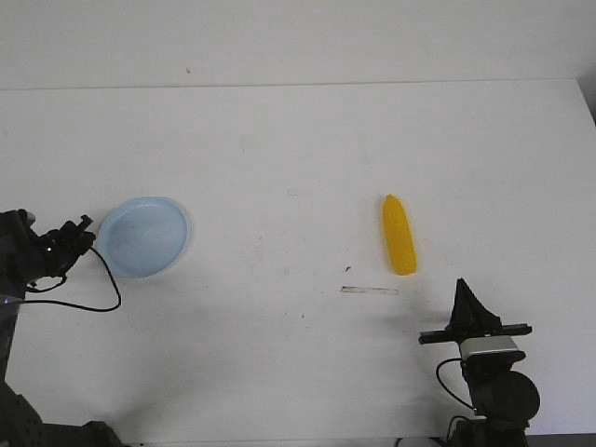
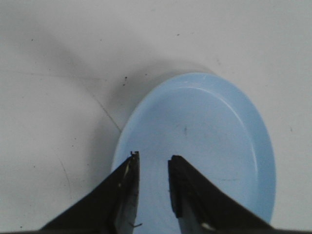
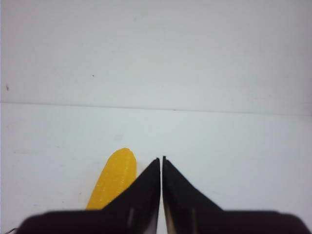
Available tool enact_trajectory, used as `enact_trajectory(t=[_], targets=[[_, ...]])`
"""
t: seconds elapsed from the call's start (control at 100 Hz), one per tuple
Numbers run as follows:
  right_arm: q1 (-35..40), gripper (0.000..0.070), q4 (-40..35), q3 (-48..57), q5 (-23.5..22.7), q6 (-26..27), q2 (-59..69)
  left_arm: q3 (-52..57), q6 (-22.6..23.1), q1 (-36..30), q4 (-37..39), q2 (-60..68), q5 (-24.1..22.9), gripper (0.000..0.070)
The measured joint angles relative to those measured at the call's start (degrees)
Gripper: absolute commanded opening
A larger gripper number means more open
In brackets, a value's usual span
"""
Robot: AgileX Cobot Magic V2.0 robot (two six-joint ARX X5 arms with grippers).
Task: Place corn on plate with both arms
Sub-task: 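Lower the left gripper and grip the near rim of the blue plate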
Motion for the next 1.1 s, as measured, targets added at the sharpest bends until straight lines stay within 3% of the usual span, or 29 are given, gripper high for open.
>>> enact_trajectory(t=[0.08, 0.19, 0.66, 0.7, 0.86, 0.93, 0.979, 1.099], targets=[[0.00, 0.0009, 0.00, 0.00, -0.02, 0.00, 0.00, 0.00, 0.00, 0.00, 0.02, 2.32, 0.00, 0.0189], [0.00, 0.0009, 0.00, 0.00, 0.00, 0.00, 0.00, 0.02, 0.00, -0.04, 0.00, 5.14, 0.00, 0.0290], [0.00, 0.0009, 0.00, 0.00, 0.00, 0.00, 0.00, 0.28, 0.22, -1.92, 0.81, 8.85, 0.39, 0.0272], [0.00, 0.0008, 0.00, 0.00, 0.00, 0.00, 0.00, 0.46, 0.24, -2.14, 0.92, 9.03, 0.33, 0.0257], [0.00, 0.0009, 0.00, 0.00, -0.02, 0.00, 0.00, 0.48, 0.31, -2.45, 0.63, 9.38, -0.07, 0.0071], [0.00, 0.0009, 0.00, 0.00, 0.00, 0.00, 0.00, 0.48, 0.33, -2.40, 0.50, 9.53, -0.46, 0.0058], [0.00, 0.0008, 0.00, 0.00, 0.00, 0.00, 0.00, 0.46, 0.46, -2.40, 0.46, 9.60, -0.46, 0.0000], [0.00, 0.0009, 0.00, 0.00, 0.00, 0.00, 0.00, 0.48, 0.55, -2.43, 0.42, 9.60, -0.48, 0.0001]])
